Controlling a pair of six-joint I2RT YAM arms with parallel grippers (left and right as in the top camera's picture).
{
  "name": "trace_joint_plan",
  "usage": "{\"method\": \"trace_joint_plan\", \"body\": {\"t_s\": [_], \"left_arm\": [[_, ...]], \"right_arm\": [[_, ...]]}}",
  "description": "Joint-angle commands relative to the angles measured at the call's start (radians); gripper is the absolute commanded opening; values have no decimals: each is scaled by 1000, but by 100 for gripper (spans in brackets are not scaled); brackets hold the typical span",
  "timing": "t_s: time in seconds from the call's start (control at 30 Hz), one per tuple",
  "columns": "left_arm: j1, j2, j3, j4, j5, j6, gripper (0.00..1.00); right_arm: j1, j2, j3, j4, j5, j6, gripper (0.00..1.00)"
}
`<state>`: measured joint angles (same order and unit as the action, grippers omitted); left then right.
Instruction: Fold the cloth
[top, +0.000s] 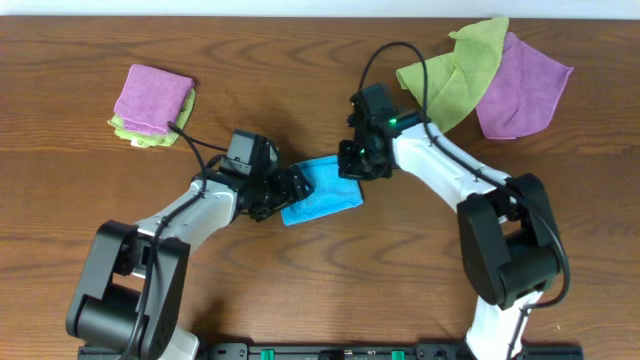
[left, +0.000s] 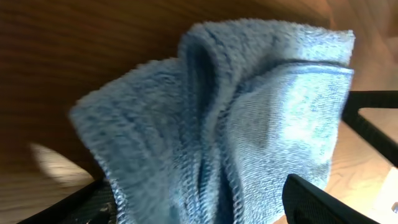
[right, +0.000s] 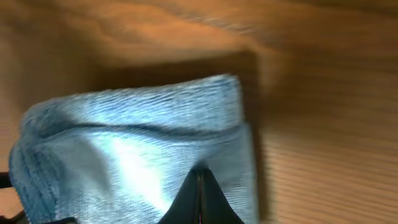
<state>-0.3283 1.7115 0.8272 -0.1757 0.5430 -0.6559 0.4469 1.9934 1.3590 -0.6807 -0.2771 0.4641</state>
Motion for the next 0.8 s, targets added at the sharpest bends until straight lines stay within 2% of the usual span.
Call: {"method": "trace_joint_plan", "body": {"t_s": [0.0,0.1,0.13,0.17,0.23,0.27,0.33,0.37,0.57,0.77], "left_arm": [[-11,56,-6,-10,-21,-33,84],[-13,82,-6,-10,-17,-55,79],[-13,92,-6,-8,-14,-62,72],[-13,101,-6,-6,-10,-67,63],[-13,117,-6,-2,1,-78,39],[-13,120,-6,3,5,-78,32],[-13,120,-6,19,9,-78,9],[-13,120,-6,30,13,-78,6],[23,116,-4,116,73,-77,6],[153,31,21,158,145,-69,6]], "right_arm": [[14,2,2,8,-20,11,2],[14,2,2,8,-29,11,1],[14,2,2,8,-36,11,2],[14,2,2,8,-42,11,1],[14,2,2,8,-42,11,2],[14,2,2,7,-42,10,1],[13,2,2,3,-42,10,1],[11,2,2,-1,-42,10,1],[-38,-29,19,-72,-34,-69,1],[-156,-159,38,-152,8,-130,2]]}}
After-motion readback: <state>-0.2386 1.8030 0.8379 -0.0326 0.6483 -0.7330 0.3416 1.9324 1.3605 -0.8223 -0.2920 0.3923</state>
